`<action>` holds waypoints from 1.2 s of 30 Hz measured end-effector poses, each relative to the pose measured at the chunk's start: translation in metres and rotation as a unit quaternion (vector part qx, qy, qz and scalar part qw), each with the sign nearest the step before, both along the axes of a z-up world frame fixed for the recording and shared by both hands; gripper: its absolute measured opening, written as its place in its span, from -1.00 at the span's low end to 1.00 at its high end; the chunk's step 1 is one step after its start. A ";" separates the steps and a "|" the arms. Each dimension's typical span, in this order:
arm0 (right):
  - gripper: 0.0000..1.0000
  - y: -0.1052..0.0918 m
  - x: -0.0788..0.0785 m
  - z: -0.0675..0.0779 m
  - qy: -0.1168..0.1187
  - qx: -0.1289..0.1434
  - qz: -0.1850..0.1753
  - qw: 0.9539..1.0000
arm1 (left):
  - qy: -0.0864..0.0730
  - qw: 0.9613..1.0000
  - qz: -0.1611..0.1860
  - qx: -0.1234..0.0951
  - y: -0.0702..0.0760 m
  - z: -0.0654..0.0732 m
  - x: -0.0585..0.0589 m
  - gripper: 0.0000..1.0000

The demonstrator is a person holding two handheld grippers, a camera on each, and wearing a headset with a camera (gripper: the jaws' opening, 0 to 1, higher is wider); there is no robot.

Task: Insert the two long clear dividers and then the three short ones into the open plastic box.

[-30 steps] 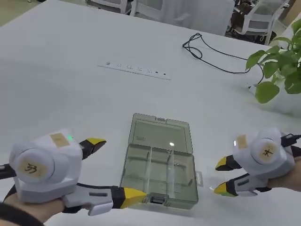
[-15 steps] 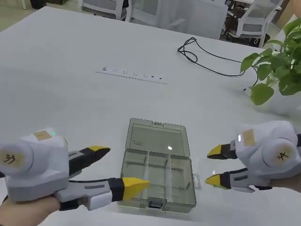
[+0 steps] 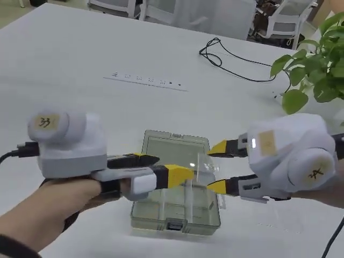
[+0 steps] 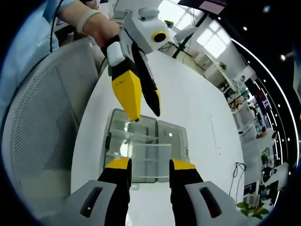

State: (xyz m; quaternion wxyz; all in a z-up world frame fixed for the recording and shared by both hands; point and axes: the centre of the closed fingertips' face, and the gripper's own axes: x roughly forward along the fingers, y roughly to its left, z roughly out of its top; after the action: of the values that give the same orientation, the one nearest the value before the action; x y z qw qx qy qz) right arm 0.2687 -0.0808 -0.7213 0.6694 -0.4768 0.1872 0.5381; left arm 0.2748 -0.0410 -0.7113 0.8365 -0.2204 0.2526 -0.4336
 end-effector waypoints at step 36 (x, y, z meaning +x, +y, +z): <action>-0.35 0.024 -0.010 0.004 -0.067 -0.033 0.061 0.995 | 0.098 0.992 -0.012 -0.077 -0.024 -0.008 -0.013 -1.00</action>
State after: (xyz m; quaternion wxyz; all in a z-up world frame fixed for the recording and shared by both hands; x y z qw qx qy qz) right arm 0.2583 -0.0569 -0.7178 0.6305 -0.5438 0.1306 0.5382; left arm 0.2620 -0.0653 -0.7188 0.7827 -0.3231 0.3019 -0.4379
